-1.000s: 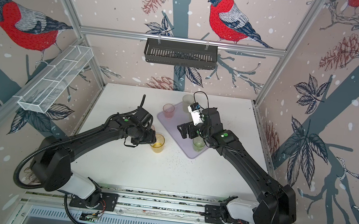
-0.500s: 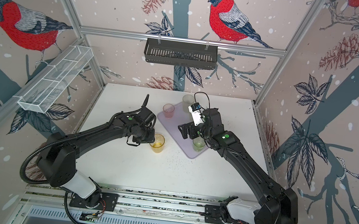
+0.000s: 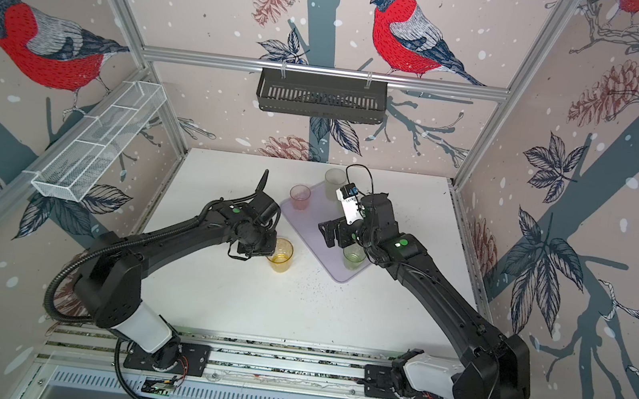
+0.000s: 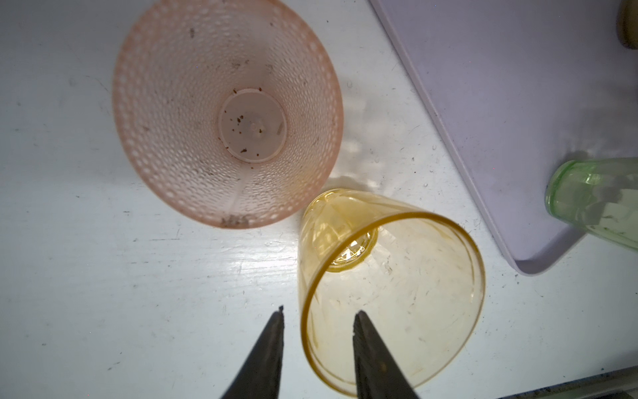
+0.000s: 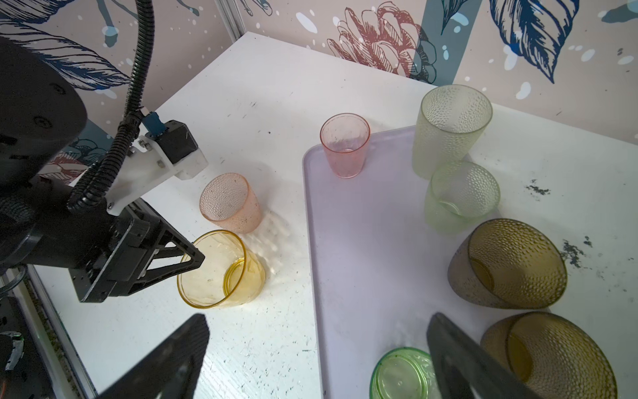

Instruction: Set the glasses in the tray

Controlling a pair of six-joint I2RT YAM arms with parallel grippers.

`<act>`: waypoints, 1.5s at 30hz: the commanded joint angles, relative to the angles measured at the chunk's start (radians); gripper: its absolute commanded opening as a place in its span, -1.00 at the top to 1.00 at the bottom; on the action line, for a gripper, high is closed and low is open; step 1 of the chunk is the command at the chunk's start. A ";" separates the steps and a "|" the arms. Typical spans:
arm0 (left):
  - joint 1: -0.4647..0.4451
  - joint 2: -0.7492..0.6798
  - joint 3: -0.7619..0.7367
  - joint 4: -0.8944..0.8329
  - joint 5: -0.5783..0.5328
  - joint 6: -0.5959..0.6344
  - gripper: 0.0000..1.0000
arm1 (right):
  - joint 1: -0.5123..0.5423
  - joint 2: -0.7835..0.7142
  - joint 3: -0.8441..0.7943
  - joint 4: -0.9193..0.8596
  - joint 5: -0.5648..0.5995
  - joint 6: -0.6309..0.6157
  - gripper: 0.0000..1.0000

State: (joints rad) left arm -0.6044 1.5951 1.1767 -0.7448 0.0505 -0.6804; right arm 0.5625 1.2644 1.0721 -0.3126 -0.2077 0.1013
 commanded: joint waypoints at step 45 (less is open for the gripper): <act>-0.007 0.024 0.023 -0.023 -0.028 0.005 0.85 | -0.049 -0.058 -0.024 0.056 0.030 0.023 -0.99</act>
State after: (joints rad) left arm -0.6090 1.6203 1.1885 -0.7525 0.0444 -0.6788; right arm 0.5201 1.2160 1.0550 -0.2806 -0.1997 0.1062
